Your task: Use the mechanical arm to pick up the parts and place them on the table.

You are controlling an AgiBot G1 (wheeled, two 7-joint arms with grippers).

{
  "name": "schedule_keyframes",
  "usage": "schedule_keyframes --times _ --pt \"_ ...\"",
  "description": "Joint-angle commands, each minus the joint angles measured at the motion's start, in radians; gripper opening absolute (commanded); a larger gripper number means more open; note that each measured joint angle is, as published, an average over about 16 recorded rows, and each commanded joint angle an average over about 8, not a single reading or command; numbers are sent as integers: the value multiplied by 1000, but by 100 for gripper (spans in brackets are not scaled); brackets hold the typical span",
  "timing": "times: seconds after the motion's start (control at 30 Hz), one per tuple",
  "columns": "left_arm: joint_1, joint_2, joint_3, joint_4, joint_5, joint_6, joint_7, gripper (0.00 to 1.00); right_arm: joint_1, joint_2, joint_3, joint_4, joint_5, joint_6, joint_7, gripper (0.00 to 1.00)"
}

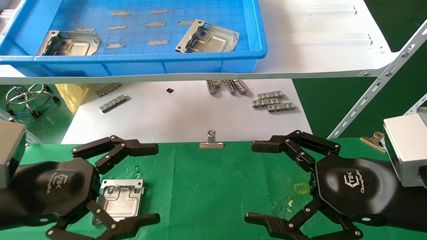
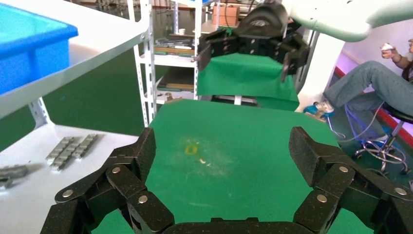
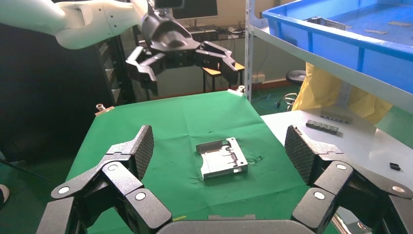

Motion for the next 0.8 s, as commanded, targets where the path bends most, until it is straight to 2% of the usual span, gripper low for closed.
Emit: schedule_keyframes --times 0.03,0.27,0.8 --pt "7 -3 -21 -27 5 -3 -21 100 0 0 0 0 0 0 0 100" --pt "21 -8 -57 -74 13 -8 -48 100 0 0 0 0 0 0 0 100" --pt "15 -7 -41 -53 12 -7 -37 100 0 0 0 0 0 0 0 100"
